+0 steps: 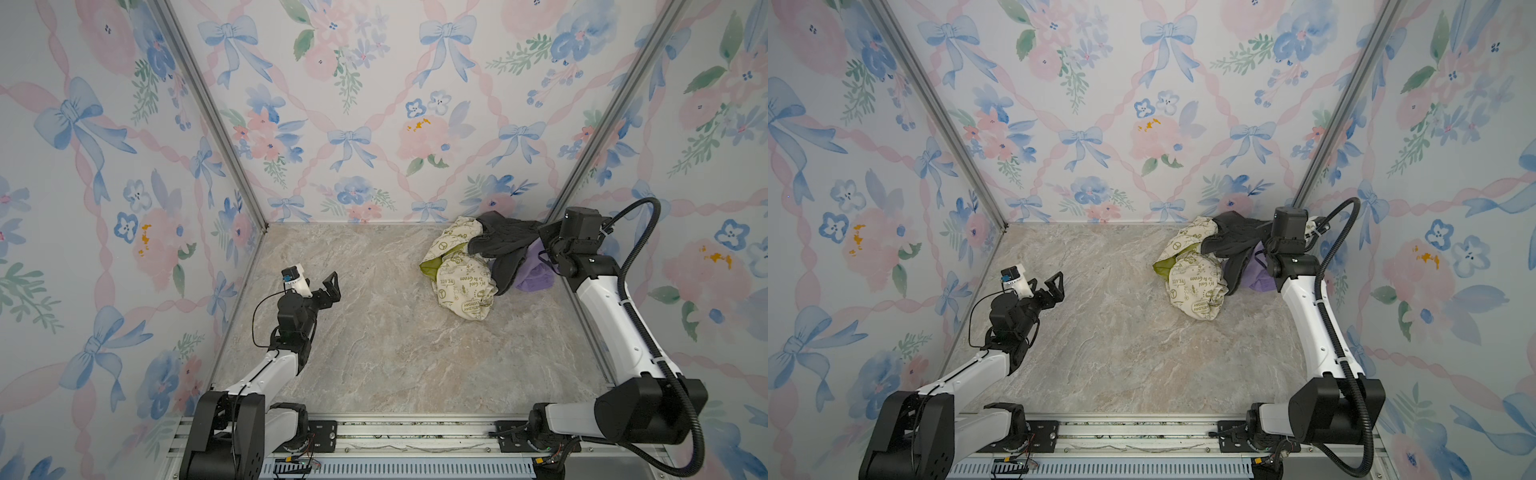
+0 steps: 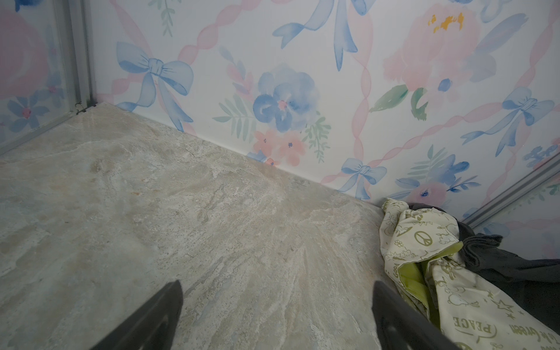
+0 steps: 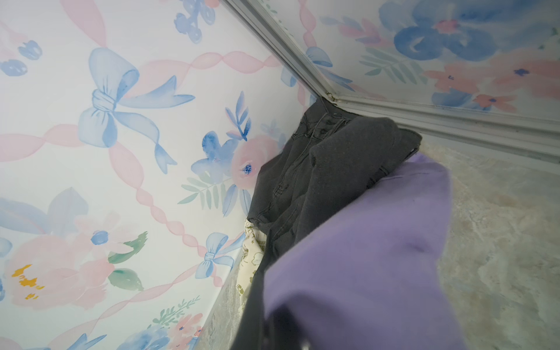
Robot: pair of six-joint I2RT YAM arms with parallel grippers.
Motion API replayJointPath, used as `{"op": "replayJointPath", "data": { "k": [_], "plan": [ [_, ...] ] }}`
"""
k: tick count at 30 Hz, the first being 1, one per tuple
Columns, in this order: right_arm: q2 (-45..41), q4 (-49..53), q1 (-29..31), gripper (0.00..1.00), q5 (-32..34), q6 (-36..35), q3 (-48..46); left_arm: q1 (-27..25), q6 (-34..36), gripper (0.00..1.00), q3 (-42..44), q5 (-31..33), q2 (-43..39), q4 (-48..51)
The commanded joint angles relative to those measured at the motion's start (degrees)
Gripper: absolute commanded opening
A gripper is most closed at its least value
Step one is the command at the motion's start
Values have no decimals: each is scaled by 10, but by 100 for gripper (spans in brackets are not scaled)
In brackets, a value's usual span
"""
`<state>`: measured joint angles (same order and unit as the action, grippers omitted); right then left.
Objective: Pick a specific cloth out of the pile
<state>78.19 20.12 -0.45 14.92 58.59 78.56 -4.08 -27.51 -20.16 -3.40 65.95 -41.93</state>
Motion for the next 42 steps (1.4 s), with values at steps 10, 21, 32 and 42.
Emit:
{"op": "replayJointPath", "data": {
  "k": [10, 21, 32, 42],
  "plan": [
    [1, -87, 31, 0, 45, -186, 123, 4, 7, 98, -18, -25, 0, -6],
    [38, -121, 67, 0, 25, -305, 200, 4, 7, 98, -19, -27, -5, -6],
    [132, -78, 171, 0, -119, -385, 299, 4, -10, 98, -16, -26, -11, -7],
    [252, 58, 316, 2, -230, -419, 356, 1, -19, 98, -15, -21, -12, -7]
  ]
}}
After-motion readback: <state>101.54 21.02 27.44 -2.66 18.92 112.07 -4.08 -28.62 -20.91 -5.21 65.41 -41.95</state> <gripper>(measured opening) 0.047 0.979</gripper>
